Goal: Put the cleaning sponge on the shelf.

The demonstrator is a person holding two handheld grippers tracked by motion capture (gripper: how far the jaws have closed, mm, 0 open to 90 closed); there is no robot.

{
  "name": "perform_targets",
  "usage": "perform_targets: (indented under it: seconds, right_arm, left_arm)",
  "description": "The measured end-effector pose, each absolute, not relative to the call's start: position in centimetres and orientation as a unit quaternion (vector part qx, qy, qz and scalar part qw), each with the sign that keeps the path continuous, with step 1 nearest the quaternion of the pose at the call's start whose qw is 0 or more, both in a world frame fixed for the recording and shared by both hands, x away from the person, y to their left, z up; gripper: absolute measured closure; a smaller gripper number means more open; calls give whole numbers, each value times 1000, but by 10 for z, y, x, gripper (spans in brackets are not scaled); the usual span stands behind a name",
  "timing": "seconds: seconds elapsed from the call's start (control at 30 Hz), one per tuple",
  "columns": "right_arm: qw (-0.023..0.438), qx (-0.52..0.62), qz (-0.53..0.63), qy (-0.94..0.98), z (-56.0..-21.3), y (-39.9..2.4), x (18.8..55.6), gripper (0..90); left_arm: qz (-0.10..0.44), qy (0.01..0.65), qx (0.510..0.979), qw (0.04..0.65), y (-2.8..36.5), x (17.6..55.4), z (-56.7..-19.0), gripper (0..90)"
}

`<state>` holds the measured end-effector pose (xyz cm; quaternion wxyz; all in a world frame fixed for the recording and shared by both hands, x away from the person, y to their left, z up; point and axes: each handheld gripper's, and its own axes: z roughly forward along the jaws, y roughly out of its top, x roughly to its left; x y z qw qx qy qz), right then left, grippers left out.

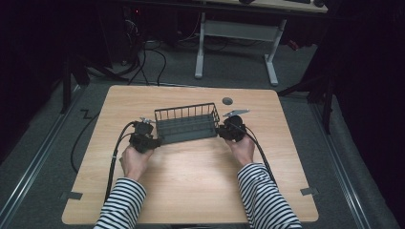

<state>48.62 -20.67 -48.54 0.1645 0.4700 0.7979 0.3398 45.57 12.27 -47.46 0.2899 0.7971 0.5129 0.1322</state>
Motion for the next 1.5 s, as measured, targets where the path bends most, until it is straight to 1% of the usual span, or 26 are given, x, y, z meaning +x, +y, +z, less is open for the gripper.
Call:
perform_targets:
  seconds: [0.07, 0.13, 0.17, 0.23, 0.43, 0.47, 0.57, 0.63, 0.7, 1.03, 1.23, 1.5]
  right_arm:
    - [162, 472, 338, 798, -486, -208, 487, 723]
    - [159, 474, 339, 797, -487, -209, 489, 767]
    - [159, 474, 339, 797, -487, -209, 489, 767]
    - [159, 474, 334, 799, -489, -208, 490, 797]
    - [158, 468, 335, 802, -492, -207, 491, 860]
    - [162, 467, 332, 804, -492, -206, 491, 861]
    - [164, 464, 332, 805, -492, -206, 491, 862]
    - [168, 462, 328, 807, -492, -206, 490, 864]
    - [168, 461, 327, 807, -492, -207, 489, 864]
    - [169, 456, 320, 813, -490, -211, 476, 865]
    - [171, 448, 318, 818, -490, -224, 451, 865]
    - [168, 452, 326, 813, -491, -231, 430, 866]
  left_arm:
    - [129, 515, 794, 296, 122, 456, -475, 603]
    - [125, 514, 796, 294, 122, 458, -477, 639]
    - [124, 515, 796, 293, 122, 459, -478, 639]
    - [120, 517, 796, 292, 122, 460, -480, 659]
    - [112, 516, 796, 296, 120, 462, -482, 730]
    - [108, 516, 797, 295, 120, 463, -483, 756]
    - [106, 517, 798, 291, 119, 464, -485, 776]
    - [104, 515, 800, 290, 119, 464, -485, 822]
    - [103, 513, 801, 290, 119, 463, -485, 849]
    - [107, 490, 824, 265, 110, 450, -481, 862]
    - [97, 472, 832, 276, 105, 436, -482, 863]
    - [95, 460, 837, 282, 101, 411, -483, 862]
